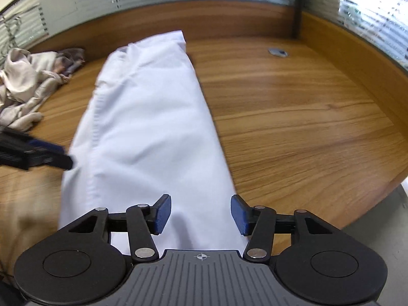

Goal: Fold clothes

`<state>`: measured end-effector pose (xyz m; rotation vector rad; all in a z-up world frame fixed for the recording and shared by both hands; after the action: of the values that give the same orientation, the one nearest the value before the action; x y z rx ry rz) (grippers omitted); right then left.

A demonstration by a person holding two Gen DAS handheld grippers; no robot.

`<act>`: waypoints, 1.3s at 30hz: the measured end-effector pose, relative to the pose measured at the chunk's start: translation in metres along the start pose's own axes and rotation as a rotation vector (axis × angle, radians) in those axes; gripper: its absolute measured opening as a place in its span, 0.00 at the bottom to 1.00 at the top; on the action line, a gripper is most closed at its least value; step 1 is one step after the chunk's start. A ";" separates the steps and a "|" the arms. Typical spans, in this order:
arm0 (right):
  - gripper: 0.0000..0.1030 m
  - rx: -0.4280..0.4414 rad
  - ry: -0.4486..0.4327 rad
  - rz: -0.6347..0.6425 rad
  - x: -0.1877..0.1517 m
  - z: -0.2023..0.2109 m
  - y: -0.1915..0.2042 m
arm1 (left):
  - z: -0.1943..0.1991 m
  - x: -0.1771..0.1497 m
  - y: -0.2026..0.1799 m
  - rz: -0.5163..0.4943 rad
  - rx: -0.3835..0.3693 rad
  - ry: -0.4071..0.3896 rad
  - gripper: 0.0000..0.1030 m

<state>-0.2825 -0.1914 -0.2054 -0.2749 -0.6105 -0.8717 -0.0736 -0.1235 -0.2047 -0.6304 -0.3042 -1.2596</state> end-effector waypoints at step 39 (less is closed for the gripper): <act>0.18 -0.081 0.072 -0.317 0.032 -0.039 -0.023 | -0.137 0.164 -0.017 -0.102 -0.060 -0.002 0.32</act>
<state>-0.2699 -0.2438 -0.2178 -0.2211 -0.5604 -1.2087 -0.0581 -0.3370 -0.2198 -0.6744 -0.3042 -1.3699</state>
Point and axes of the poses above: each gripper's, at about its wrist camera, not at the fingertips, and z roughly against the way its jaws point, y to its left, x to its top, the point moved 6 cm from there along -z, roughly the way its jaws point, and after that the axes turned 1 degree about -x, right-handed, at the moved point
